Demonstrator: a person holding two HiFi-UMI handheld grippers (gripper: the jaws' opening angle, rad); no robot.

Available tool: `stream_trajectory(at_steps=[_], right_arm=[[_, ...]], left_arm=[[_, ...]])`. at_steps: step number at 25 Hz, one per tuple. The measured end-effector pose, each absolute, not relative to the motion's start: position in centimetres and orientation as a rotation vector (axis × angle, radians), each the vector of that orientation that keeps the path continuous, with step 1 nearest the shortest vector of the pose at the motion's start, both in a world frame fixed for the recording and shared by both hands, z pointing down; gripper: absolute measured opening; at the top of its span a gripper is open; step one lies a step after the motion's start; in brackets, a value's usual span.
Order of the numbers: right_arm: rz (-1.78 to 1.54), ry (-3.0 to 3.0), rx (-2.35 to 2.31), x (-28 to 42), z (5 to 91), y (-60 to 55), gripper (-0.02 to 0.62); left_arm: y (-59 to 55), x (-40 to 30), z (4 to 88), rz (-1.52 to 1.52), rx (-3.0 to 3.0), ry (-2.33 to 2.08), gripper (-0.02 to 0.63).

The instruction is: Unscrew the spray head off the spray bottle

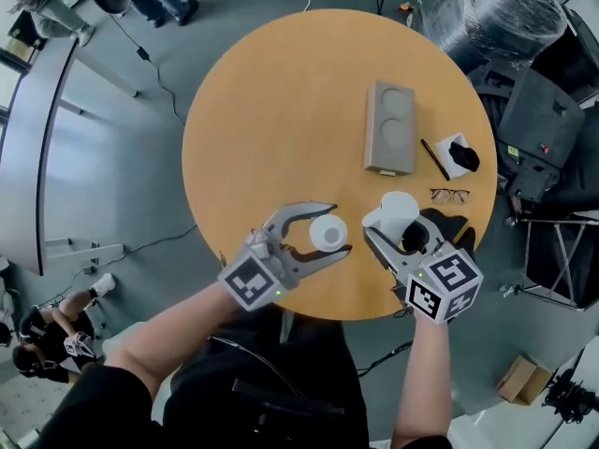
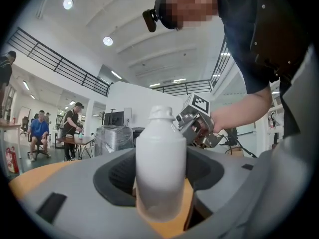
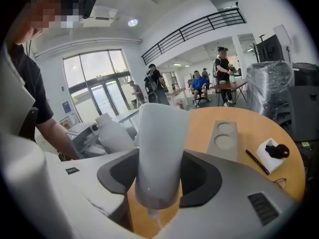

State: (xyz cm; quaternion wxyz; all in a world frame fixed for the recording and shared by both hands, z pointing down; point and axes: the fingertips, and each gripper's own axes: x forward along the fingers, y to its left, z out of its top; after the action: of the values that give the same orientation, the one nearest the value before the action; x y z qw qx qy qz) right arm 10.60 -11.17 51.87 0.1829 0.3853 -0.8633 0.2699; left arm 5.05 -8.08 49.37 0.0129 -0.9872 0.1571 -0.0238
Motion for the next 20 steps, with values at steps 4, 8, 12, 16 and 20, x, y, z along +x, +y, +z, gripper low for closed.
stream_trajectory(at_steps=[4, 8, 12, 16, 20], right_arm=[[0.828, -2.363, 1.076, 11.4, 57.5, -11.1, 0.247], [0.881, -2.298, 1.053, 12.1, 63.4, -11.4, 0.247], [0.945, -2.247, 1.037, 13.0, 68.9, -11.1, 0.247], [1.005, -2.214, 1.023, 13.1, 73.2, -11.4, 0.247], [1.024, -2.165, 1.000, 13.2, 76.6, -11.5, 0.247]], left_arm=[[-9.0, 5.8, 52.9, -0.048, -3.076, 0.501, 0.308], [-10.5, 6.4, 57.7, -0.067, -3.105, 0.540, 0.308], [-11.4, 7.4, 62.5, -0.090, -3.139, 0.575, 0.307], [-12.5, 7.9, 67.1, -0.132, -3.153, 0.588, 0.307], [-13.2, 8.3, 70.8, -0.185, -3.168, 0.600, 0.307]])
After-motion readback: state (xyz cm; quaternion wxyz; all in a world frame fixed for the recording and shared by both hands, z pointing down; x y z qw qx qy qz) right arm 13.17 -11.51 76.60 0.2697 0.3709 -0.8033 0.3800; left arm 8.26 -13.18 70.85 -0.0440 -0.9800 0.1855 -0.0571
